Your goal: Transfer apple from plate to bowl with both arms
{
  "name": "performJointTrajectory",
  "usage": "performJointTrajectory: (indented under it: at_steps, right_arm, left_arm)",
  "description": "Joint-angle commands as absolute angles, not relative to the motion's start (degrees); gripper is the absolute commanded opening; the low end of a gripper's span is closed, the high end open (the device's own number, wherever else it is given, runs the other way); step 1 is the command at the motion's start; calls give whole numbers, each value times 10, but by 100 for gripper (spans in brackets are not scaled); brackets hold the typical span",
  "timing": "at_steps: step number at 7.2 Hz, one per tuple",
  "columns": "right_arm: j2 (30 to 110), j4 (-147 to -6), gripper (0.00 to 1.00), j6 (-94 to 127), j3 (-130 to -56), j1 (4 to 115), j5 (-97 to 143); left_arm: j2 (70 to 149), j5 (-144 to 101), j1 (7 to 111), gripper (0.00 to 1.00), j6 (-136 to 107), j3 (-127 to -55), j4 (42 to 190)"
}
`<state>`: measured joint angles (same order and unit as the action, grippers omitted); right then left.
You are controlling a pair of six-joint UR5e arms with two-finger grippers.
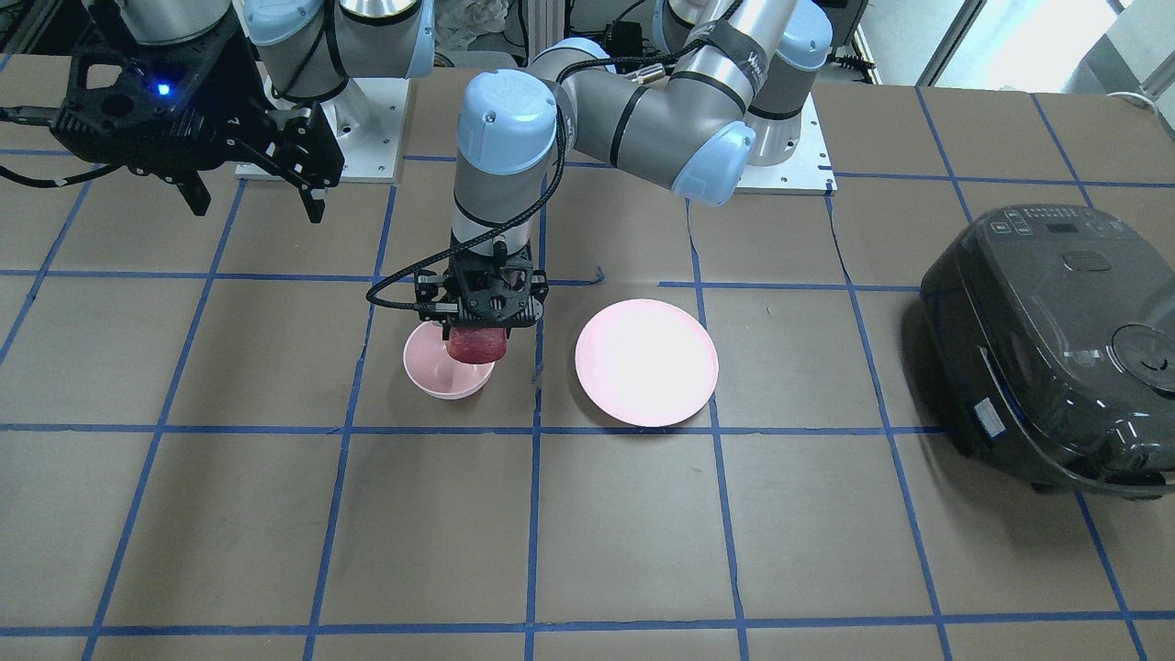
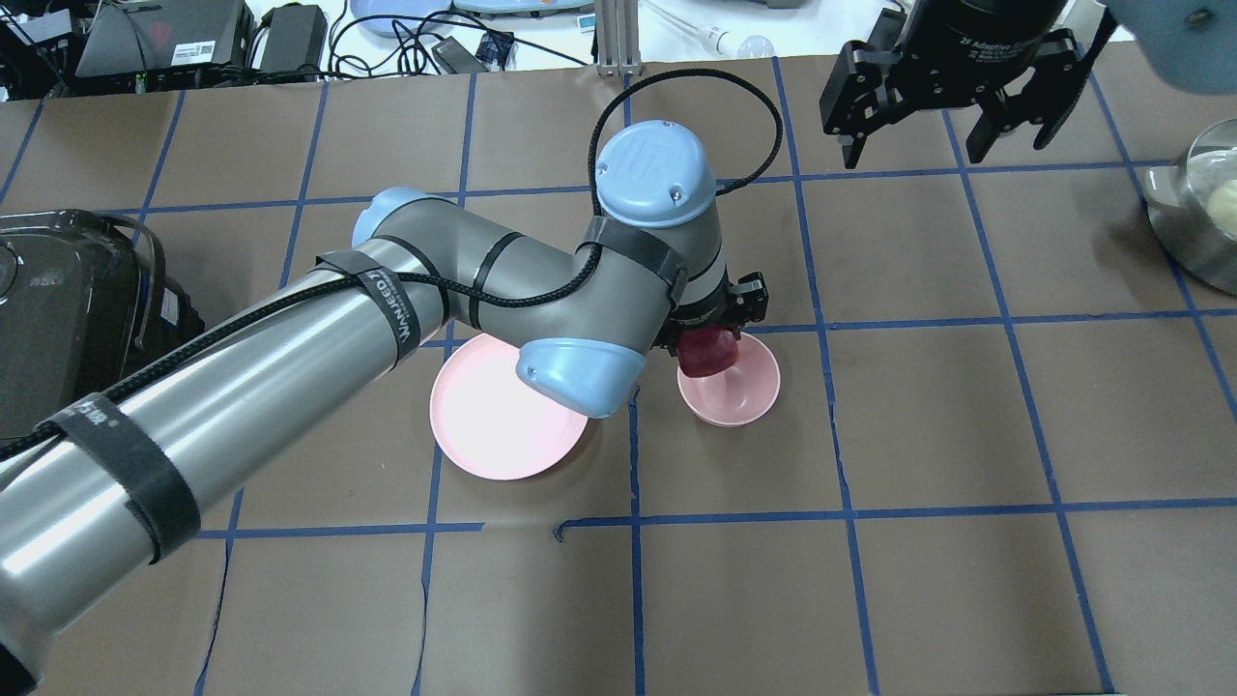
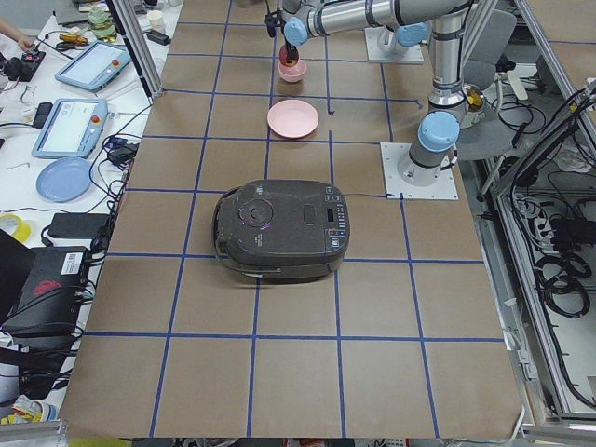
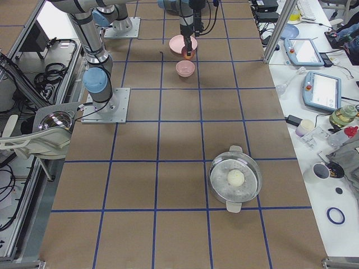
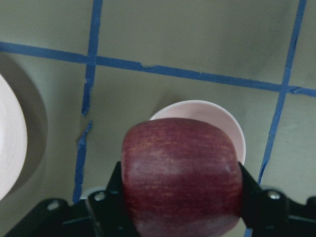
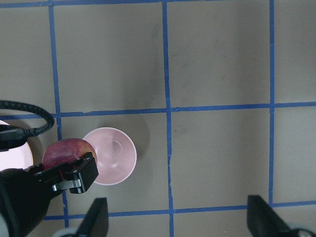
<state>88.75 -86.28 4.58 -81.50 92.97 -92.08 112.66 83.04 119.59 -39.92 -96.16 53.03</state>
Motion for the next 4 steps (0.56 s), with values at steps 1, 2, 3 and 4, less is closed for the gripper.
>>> performJointTrajectory:
  at_steps: [1, 2, 3, 4]
  right_arm:
    - [888, -863, 100, 45, -817, 929, -923]
    - [889, -863, 100, 46, -817, 929, -923]
    - [888, -863, 100, 46, -817, 929, -923]
    - [888, -863, 100, 45, -817, 929, -923]
  left_arm:
    - [1156, 828, 1213, 12, -424, -956, 513]
    - [1168, 828, 1213, 16, -419, -950, 496]
    - [1173, 829, 1213, 19, -412, -945, 495]
    - [1172, 836, 1213, 49, -383, -945, 493]
